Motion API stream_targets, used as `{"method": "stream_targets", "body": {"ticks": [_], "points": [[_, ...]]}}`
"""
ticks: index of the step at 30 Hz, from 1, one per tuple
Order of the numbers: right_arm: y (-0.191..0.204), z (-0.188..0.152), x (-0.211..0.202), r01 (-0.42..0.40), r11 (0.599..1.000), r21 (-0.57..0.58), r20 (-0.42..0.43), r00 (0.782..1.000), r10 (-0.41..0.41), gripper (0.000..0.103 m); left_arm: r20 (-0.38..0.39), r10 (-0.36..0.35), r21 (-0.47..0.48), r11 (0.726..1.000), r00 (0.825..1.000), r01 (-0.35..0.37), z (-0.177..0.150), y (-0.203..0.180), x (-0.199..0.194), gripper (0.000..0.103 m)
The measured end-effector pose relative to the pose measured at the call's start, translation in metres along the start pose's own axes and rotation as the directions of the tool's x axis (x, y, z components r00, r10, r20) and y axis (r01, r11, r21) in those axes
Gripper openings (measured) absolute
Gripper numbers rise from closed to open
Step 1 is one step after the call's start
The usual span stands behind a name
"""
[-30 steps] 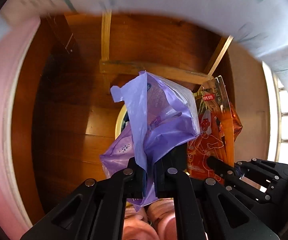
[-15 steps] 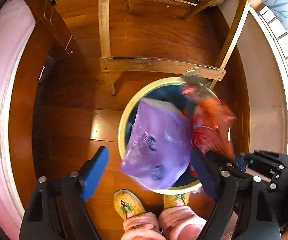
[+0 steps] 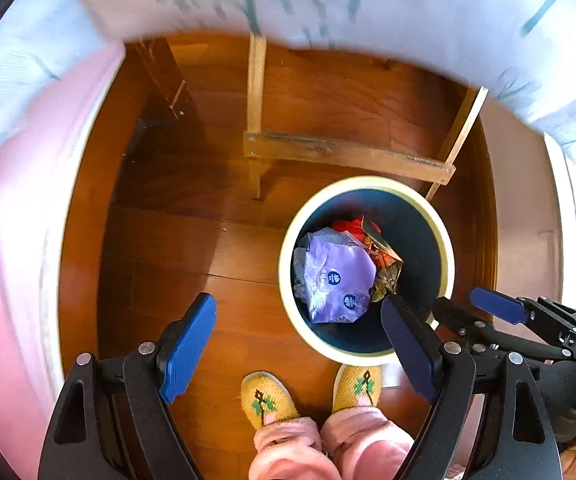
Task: Collect trash
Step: 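Open both tools over the bin to drop the bag and packet, then raise both open tools from the bin back toward the table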
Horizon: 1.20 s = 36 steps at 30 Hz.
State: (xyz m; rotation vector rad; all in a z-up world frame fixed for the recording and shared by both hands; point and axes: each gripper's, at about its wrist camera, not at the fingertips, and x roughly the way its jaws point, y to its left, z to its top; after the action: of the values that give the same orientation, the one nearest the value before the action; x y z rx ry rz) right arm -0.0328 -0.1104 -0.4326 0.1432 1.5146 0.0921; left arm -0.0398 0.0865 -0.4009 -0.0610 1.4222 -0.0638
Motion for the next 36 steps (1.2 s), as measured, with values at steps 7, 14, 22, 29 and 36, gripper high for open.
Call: {"method": "stream_targets", "body": {"ticks": [7,14,22,29,36], "points": [[0.014,-0.001,-0.082,-0.009,1.0,0.022,0.045,0.999,0.008,0.043,0.083,-0.004,-0.007,1.0,0.997,0.005,0.004,0.011,-0.1,0.086],[0.034,-0.003,-0.186,-0.036,0.999,0.022,0.108,0.994,0.033,0.043,0.158,0.007,-0.007,1.0,0.987,-0.006,0.012,0.016,-0.204,0.086],[0.06,-0.008,-0.308,-0.059,0.998,0.022,0.225,0.973,0.052,0.043,0.235,0.002,0.03,0.999,0.972,-0.009,0.018,0.016,-0.321,0.086],[0.071,-0.014,-0.394,-0.045,0.999,0.023,0.356,0.934,0.034,0.043,0.322,-0.029,0.074,0.997,0.946,0.005,0.027,0.006,-0.405,0.086],[0.074,-0.005,-0.476,-0.034,0.998,0.049,0.514,0.858,0.004,0.043,0.433,-0.07,0.16,0.987,0.899,0.0,0.041,-0.013,-0.476,0.086]]}}
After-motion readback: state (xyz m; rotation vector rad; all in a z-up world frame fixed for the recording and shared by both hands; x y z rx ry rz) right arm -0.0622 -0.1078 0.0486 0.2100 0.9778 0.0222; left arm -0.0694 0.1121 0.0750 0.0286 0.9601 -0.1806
